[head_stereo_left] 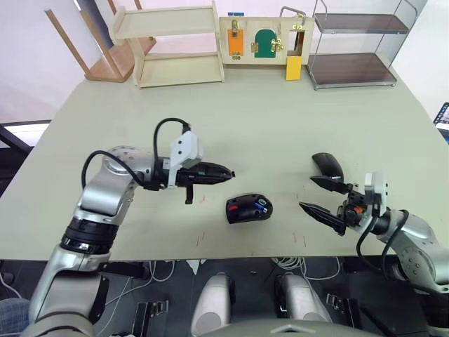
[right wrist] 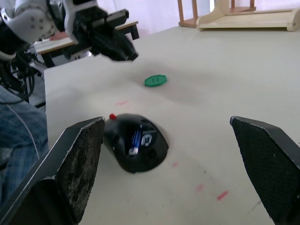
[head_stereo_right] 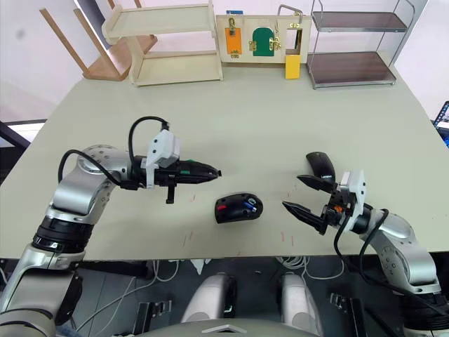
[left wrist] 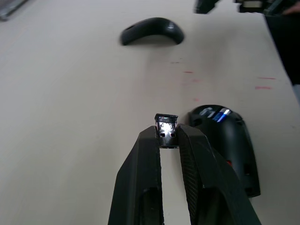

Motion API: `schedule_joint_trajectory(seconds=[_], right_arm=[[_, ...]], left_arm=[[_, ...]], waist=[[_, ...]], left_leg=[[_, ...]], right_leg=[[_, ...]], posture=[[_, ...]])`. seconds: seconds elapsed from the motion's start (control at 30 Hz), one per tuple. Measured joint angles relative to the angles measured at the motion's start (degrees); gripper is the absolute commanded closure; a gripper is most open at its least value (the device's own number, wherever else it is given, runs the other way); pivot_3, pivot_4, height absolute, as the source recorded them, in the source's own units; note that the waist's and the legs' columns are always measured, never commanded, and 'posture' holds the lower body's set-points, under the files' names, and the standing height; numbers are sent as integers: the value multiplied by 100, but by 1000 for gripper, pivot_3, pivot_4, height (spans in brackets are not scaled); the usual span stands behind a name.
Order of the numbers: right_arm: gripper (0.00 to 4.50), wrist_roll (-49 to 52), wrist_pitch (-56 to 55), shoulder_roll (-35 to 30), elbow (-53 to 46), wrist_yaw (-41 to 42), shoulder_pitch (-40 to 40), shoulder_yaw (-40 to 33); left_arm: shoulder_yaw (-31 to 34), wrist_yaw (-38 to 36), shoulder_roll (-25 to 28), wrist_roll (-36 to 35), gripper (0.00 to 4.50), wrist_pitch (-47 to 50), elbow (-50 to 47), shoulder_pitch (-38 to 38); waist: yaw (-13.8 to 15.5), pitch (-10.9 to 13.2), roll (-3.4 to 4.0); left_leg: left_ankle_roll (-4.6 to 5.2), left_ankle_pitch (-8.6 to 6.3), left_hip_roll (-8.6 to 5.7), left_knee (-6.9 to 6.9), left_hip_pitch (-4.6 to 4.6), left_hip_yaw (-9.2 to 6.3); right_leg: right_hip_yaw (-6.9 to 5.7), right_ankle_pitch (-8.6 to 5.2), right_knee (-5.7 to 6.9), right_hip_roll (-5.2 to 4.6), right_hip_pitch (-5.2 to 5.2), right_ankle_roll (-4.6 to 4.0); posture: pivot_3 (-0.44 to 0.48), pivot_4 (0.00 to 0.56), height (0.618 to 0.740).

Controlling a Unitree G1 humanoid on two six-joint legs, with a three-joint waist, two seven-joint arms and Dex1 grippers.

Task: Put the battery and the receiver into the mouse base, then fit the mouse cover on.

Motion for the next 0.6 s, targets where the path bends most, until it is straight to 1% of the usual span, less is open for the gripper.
schedule_joint_trajectory(seconds=[0.07, 0.1, 0.2, 0.27, 0.37, 0.4, 0.47, 0.53, 0.6], right_arm=[[0, 144, 452, -107, -207, -206, -53, 7], [0, 239, 845, -255, -369, -366, -113, 34], [0, 991, 2205, -615, -704, -907, -524, 44], [0, 1542, 2929, -701, -778, -1241, -809, 22], [0, 2388, 3721, -650, -771, -1826, -1221, -15], [0, 2528, 3829, -637, -759, -1924, -1289, -20], [0, 3195, 4317, -589, -700, -2372, -1562, -31], [0, 3512, 4521, -518, -649, -2630, -1653, -28], [0, 4178, 4798, -378, -369, -3211, -1846, 23]], left_arm=[[-93, -196, -3, 48, 4390, -88, 94, -95], [-174, -309, -8, 56, 4390, -136, 141, -192], [-287, -528, -81, 68, 4390, -243, 177, -356], [-339, -574, -145, 131, 4390, -376, 186, -404], [-465, -647, -267, 166, 4390, -451, 191, -411], [-483, -656, -284, 167, 4390, -455, 190, -411], [-517, -679, -390, 168, 4390, -460, 184, -421], [-538, -695, -422, 172, 4390, -466, 184, -448], [-557, -739, -485, 212, 4390, -540, 188, -531]], waist=[[1, 1, 0], [4, 1, 0], [-7, 2, -2], [-12, 3, -5], [-26, 3, -5], [-34, 4, -6], [-51, 6, -10], [-59, 7, -13], [-93, 8, -14]], left_leg=[[0, 0, 0, -1, -2, -2], [0, 0, 0, 0, -4, -2], [0, 0, 0, 3, -4, 0], [1, 0, 1, 3, -3, -3], [1, 0, 1, 3, -5, -4], [1, 0, 1, 3, -7, -5], [1, 0, 1, 3, -11, -6], [2, -1, 1, 3, -13, -9], [2, -1, 1, 3, -15, -8]], right_leg=[[-1, 4, 0, 1, -1, 8], [-1, 3, 0, 0, -2, 8], [2, -2, -1, -1, -1, -3], [0, -2, 0, 0, -1, -4], [0, -1, 0, 1, -2, -2], [0, 3, 0, 1, -2, 3], [-2, 8, -3, 0, -2, 12], [-3, 10, -5, 0, -2, 16], [-3, 11, -7, -1, -2, 18]], posture=[[0, 150, 740], [0, 150, 740], [0, 150, 740], [0, 150, 740], [0, 150, 740], [0, 150, 740], [0, 150, 740], [0, 150, 740], [0, 150, 740]])
